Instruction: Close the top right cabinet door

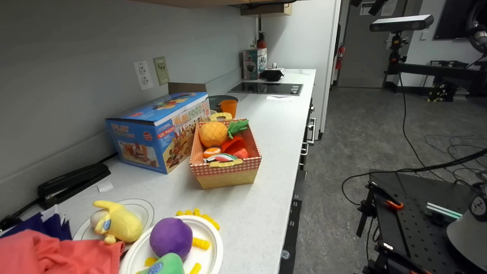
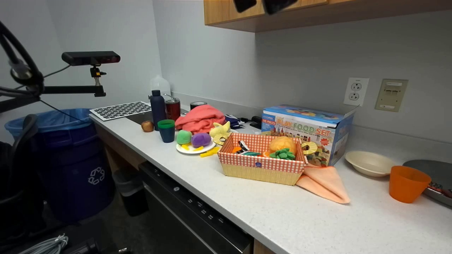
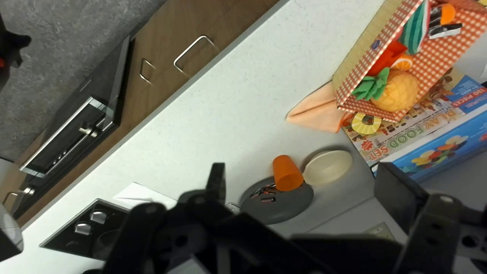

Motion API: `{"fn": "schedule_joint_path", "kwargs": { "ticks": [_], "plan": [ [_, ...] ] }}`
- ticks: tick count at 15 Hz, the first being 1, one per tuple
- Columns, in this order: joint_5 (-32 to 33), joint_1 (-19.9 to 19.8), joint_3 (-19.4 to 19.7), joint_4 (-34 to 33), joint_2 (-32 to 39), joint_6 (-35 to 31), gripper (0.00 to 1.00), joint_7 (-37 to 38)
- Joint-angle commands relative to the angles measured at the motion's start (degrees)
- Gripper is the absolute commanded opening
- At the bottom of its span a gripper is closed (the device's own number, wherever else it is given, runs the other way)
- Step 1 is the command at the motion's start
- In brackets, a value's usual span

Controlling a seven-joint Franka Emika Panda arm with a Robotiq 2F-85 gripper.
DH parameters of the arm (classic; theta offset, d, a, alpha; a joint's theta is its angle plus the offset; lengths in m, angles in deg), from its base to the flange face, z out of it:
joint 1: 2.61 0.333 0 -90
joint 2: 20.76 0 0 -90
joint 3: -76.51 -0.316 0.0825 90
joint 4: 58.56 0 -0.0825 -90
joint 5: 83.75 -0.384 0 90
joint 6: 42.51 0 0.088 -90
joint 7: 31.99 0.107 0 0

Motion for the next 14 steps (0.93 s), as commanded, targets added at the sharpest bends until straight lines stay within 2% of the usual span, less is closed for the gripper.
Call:
{"fn": "schedule_joint_path", "kwargs": {
  "ticks": [1, 5, 7, 14],
  "plan": [
    [-0.6, -0.7, -0.4, -0.1, 0.2, 0.1, 1.0, -0.5],
    [-0.6, -0.7, -0.4, -0.1, 0.2, 0.0, 1.0, -0.5],
    [-1.8, -0.7, 0.8, -2.3, 1.3, 0.0, 1.0, 0.1],
    [-0.4, -4.3, 4.9, -14.5, 7.6, -3.1, 1.0, 1.0]
  ]
}}
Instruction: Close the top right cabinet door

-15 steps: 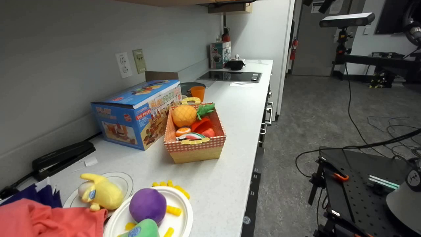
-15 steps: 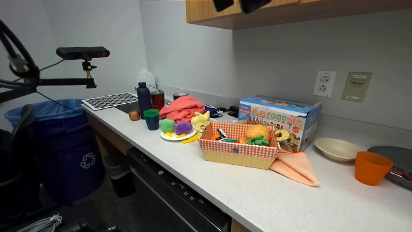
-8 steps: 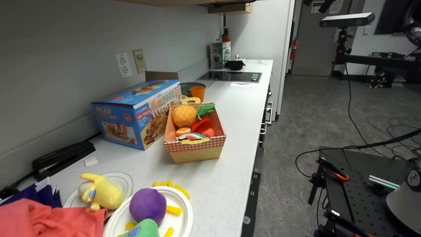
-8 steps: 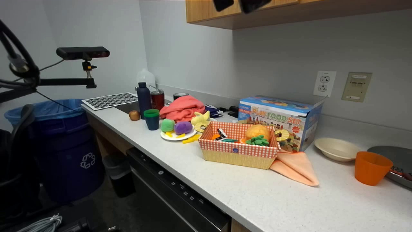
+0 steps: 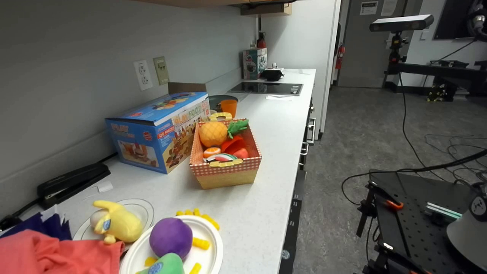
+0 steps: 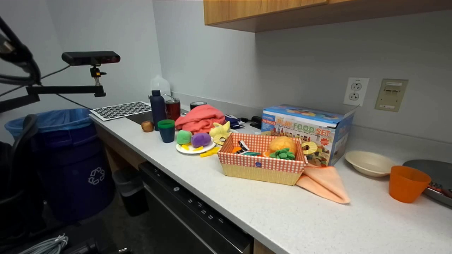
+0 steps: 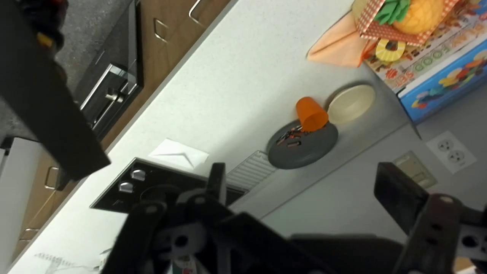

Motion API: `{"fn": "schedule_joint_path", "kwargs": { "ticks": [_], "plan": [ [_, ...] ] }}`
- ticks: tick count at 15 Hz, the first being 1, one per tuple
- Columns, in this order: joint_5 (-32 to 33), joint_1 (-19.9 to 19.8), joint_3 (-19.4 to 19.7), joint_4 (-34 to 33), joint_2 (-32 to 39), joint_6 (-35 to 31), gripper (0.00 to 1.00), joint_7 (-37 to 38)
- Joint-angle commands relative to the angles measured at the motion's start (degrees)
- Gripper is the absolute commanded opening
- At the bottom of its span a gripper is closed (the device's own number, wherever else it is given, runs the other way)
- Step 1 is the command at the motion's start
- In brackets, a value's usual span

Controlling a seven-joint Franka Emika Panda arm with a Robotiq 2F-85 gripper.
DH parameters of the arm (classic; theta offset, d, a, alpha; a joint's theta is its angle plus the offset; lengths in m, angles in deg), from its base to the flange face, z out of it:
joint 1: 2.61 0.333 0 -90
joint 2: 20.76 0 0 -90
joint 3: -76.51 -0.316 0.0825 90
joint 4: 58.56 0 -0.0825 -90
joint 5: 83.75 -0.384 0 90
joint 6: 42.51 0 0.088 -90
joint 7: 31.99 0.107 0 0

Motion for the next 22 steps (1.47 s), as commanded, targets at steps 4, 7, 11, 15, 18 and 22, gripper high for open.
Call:
{"fn": "schedule_joint_path", "kwargs": {
  "ticks": [4, 7, 11, 15, 18, 22],
  "plan": [
    [1.8, -3.7, 2.3, -12.5, 7.0, -2.0, 1.0, -0.8],
    [3.5, -4.4, 3.6, -16.1, 9.7, -5.4, 1.0, -2.0],
    [6.6, -5.0, 5.7, -18.3, 13.6, -15.7, 1.0, -4.2],
    [5.0, -5.4, 5.6, -17.2, 13.5, -16.5, 1.0, -3.5],
    [5.0, -5.5, 5.7, -17.8, 14.2, -16.6, 1.0, -3.5],
    [5.4, -6.8, 5.5, -19.2, 16.3, -18.9, 1.0, -0.5]
  ]
}}
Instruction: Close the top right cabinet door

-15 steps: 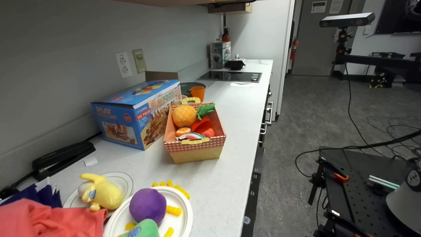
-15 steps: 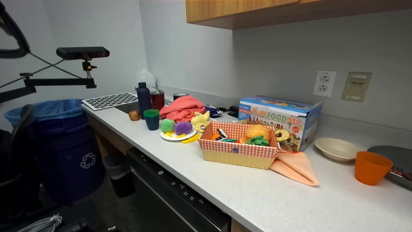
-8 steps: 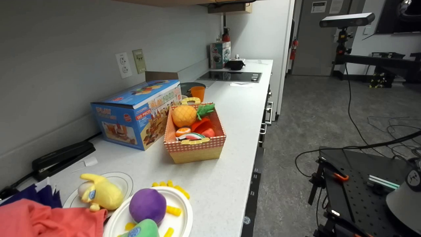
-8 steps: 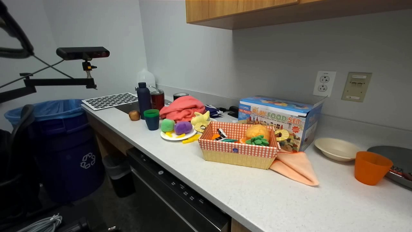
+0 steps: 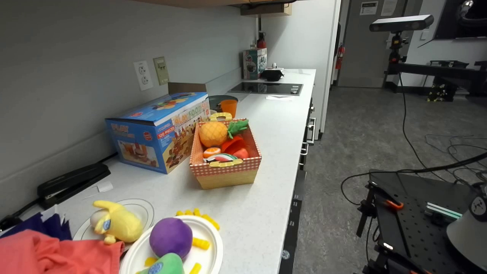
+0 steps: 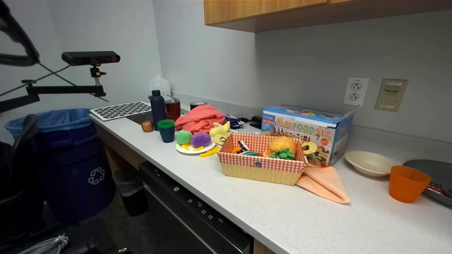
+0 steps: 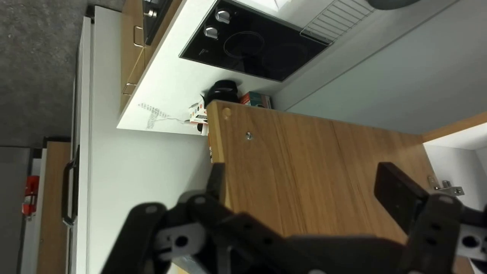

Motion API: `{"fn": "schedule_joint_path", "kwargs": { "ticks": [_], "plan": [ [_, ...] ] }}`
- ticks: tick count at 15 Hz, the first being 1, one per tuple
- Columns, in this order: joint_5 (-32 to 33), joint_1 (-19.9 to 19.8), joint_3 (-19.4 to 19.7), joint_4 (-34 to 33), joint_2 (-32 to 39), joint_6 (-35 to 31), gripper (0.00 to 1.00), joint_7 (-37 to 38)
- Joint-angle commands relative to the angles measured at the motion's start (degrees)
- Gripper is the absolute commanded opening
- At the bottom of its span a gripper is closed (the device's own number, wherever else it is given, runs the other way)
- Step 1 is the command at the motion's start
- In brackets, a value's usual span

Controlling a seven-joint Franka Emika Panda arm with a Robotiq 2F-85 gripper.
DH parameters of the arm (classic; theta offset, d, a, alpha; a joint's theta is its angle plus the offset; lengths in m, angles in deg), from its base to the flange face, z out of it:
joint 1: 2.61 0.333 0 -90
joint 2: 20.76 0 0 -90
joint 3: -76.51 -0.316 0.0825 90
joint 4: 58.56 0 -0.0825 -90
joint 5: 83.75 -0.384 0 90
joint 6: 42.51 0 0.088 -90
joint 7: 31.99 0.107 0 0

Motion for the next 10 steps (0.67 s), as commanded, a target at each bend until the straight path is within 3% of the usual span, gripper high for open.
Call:
{"fn": "schedule_joint_path", "kwargs": {
  "ticks": [1, 6, 10],
  "plan": [
    [-0.7, -2.4, -0.1, -3.1, 3.9, -3.4, 1.0, 2.1],
    [-2.6, -1.3, 2.9, -9.0, 8.7, -9.9, 1.0, -1.3],
    [-9.4, 5.9, 7.5, -11.0, 9.4, -12.7, 1.0, -15.3]
  ]
}}
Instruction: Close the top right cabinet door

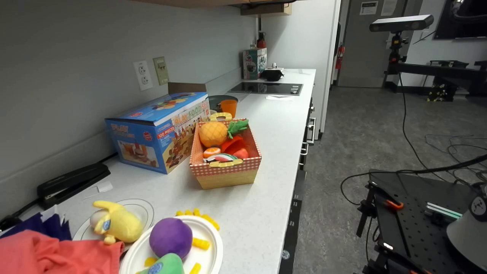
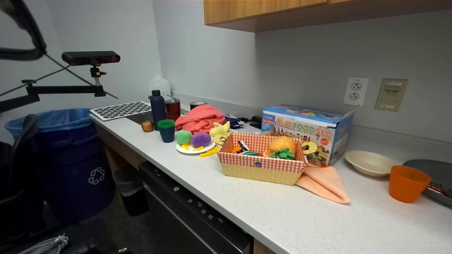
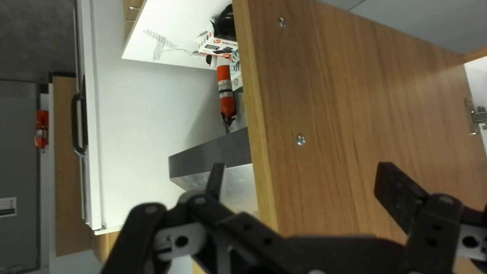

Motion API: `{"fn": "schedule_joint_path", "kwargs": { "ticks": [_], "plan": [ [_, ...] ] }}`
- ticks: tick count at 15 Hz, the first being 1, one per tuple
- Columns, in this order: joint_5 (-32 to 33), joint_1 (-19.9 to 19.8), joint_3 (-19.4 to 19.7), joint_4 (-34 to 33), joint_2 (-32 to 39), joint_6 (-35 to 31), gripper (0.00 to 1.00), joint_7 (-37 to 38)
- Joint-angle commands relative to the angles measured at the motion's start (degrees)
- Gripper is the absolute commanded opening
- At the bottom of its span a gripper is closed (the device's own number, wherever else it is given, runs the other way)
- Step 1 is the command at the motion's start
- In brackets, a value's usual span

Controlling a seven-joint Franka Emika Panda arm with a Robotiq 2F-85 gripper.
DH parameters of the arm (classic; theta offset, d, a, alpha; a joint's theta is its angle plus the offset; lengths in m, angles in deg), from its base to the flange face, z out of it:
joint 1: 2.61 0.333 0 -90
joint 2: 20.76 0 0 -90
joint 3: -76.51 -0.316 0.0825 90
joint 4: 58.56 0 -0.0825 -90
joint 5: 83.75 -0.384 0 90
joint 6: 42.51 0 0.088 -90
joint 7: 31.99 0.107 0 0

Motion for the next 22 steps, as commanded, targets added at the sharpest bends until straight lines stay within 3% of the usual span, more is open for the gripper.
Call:
{"fn": "schedule_joint_path", "kwargs": {
  "ticks": [1, 7, 11, 15, 18, 22],
  "plan": [
    [-8.1, 8.3, 5.7, -4.2, 1.6, -0.9, 1.0, -14.4],
    [-17.3, 21.1, 15.2, -8.1, 1.6, 0.3, 1.0, -32.1],
    [-20.0, 28.0, 20.8, -10.6, 1.4, 1.2, 1.0, -37.9],
    [-21.3, 33.1, 23.7, -11.6, 0.0, 3.1, 1.0, -42.0],
    [-21.1, 34.4, 24.1, -11.9, -0.5, 4.6, 1.0, -43.3],
    [-19.3, 28.9, 22.0, -12.0, 1.2, 11.9, 1.0, -35.8]
  ]
}}
